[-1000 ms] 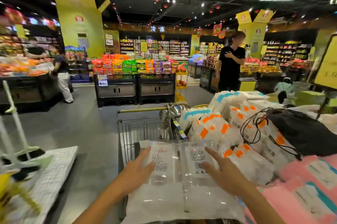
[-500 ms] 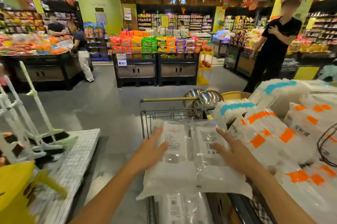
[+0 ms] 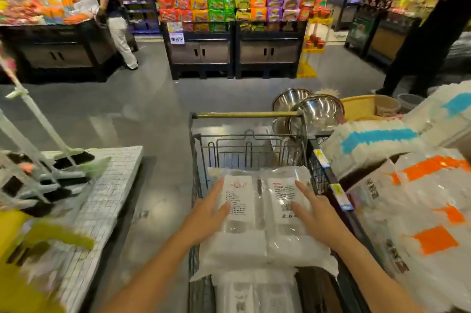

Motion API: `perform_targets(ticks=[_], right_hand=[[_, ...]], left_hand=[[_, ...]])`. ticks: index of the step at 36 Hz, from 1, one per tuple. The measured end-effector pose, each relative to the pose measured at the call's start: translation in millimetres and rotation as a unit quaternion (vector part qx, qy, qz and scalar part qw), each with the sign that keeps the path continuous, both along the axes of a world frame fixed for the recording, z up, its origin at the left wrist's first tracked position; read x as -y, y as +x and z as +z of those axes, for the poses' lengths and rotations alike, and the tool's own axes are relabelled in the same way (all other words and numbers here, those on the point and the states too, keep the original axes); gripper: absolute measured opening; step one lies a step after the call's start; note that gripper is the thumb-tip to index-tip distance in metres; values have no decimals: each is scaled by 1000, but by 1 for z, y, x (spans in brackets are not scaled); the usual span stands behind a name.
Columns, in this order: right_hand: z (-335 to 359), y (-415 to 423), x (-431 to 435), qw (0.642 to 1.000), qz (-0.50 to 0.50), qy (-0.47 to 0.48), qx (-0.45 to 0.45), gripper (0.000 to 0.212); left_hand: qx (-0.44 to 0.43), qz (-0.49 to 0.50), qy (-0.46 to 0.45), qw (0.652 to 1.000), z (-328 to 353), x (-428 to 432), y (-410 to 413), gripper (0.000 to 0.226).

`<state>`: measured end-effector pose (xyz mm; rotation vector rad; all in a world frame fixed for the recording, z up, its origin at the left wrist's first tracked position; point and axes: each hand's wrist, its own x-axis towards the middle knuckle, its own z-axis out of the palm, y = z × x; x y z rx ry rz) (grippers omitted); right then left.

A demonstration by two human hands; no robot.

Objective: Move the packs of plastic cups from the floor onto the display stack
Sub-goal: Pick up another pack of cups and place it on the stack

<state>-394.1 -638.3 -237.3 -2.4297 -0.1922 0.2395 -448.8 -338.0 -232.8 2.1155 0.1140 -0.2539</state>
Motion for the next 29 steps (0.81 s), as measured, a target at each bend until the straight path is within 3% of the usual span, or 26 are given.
perform_targets(ticks=[10,19,25,29], right_hand=[[-131,99,-19,997,-1,4,-81,63],[-240,126,-31,991,-52,9,-122,62],[-292,128,-39,976,-93,18,-198,57],[-308,131,-43,979,-82,15,-188,53]], left_hand=[[-65,35,-4,997,-130,-3,92,68],[-125,23,-46,991,-267,-9,142,68],[-150,22,-9,988,-308,-4,143,67],[-166,34,14,985,-320,2,140,60]])
